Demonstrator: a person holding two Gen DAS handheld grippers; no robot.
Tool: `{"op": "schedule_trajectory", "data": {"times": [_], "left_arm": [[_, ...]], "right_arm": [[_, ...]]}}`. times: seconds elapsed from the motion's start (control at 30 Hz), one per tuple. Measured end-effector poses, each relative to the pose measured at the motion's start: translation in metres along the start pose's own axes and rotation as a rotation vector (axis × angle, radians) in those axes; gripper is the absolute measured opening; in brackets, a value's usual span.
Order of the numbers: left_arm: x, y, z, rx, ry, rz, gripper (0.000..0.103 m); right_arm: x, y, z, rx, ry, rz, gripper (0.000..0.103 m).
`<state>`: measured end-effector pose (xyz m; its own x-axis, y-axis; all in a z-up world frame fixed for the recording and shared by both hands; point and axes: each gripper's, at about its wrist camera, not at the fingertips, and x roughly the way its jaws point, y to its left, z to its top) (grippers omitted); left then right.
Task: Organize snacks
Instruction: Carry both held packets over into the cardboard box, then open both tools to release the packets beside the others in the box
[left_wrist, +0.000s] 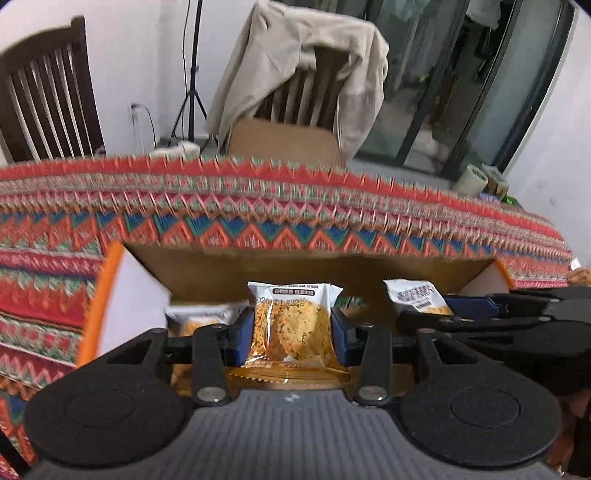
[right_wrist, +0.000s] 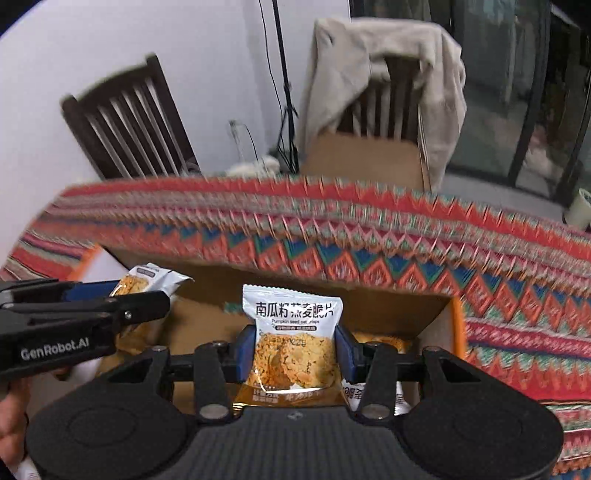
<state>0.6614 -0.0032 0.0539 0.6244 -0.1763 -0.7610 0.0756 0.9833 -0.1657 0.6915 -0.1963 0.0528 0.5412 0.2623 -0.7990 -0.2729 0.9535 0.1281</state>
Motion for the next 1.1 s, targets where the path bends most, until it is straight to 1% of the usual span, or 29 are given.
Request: {"op": "schedule_trajectory", "data": {"times": [0.1,0.13,0.2,0.27,0.3,0.33,0.43,0.53,0.67,0.8,0.87,0.9,0.93,0.97,1.07,1.1], "left_arm": [[0.011,0.001,-0.005,0.003,0.017,0.022,0.046],[0.014,-0.001,-0.005,0.003,0.026,0.019,0.048],[0.019,-0.001,-0.007,-0.001,0.042,0.017,0.049],[0.019,0.001,-0.008,-0.017,0.043,0.018,0.054],[0.018,0.003,-0.007,-0.027,0.036,0.020,0.060],[0.017,0.005,-0.006,-0.030,0.029,0.020,0.064],[0.005,0.006,-0.004,-0.030,0.014,0.005,0.069],[-0.013,0.006,-0.003,-0.020,-0.013,0.010,0.072],[-0.047,0.005,-0.001,-0.017,-0.056,0.005,0.073],[-0.088,0.000,-0.001,0.002,-0.102,0.006,0.074],[-0.112,-0.004,-0.003,0.018,-0.129,0.004,0.078],[-0.125,-0.005,-0.005,0.025,-0.143,0.000,0.081],[-0.139,-0.007,-0.006,0.025,-0.157,-0.003,0.085],[-0.151,-0.008,-0.008,0.020,-0.167,-0.006,0.085],[-0.195,-0.012,-0.018,0.018,-0.206,-0.018,0.091],[-0.207,-0.014,-0.022,0.025,-0.223,-0.014,0.095]], "right_arm": [[0.020,0.004,-0.005,-0.012,0.040,-0.005,0.044],[0.026,0.006,-0.007,-0.016,0.052,-0.006,0.045],[0.034,0.009,-0.009,-0.024,0.067,-0.008,0.047],[0.036,0.011,-0.008,-0.036,0.055,-0.028,0.047],[0.037,0.010,-0.006,-0.029,0.058,-0.030,0.048],[0.036,0.009,-0.005,-0.016,0.062,-0.029,0.050],[0.031,0.006,-0.003,0.010,0.058,-0.023,0.057],[0.019,0.007,-0.002,0.014,0.039,-0.026,0.064],[-0.009,0.012,-0.001,-0.009,0.006,-0.027,0.065],[-0.052,0.021,-0.001,-0.037,-0.049,-0.034,0.065],[-0.076,0.026,-0.001,-0.053,-0.081,-0.038,0.066],[-0.088,0.028,-0.003,-0.061,-0.098,-0.041,0.067],[-0.102,0.030,-0.005,-0.069,-0.118,-0.044,0.070],[-0.114,0.033,-0.007,-0.076,-0.137,-0.047,0.074],[-0.153,0.039,-0.016,-0.097,-0.191,-0.056,0.077],[-0.166,0.040,-0.020,-0.101,-0.206,-0.051,0.078]]}}
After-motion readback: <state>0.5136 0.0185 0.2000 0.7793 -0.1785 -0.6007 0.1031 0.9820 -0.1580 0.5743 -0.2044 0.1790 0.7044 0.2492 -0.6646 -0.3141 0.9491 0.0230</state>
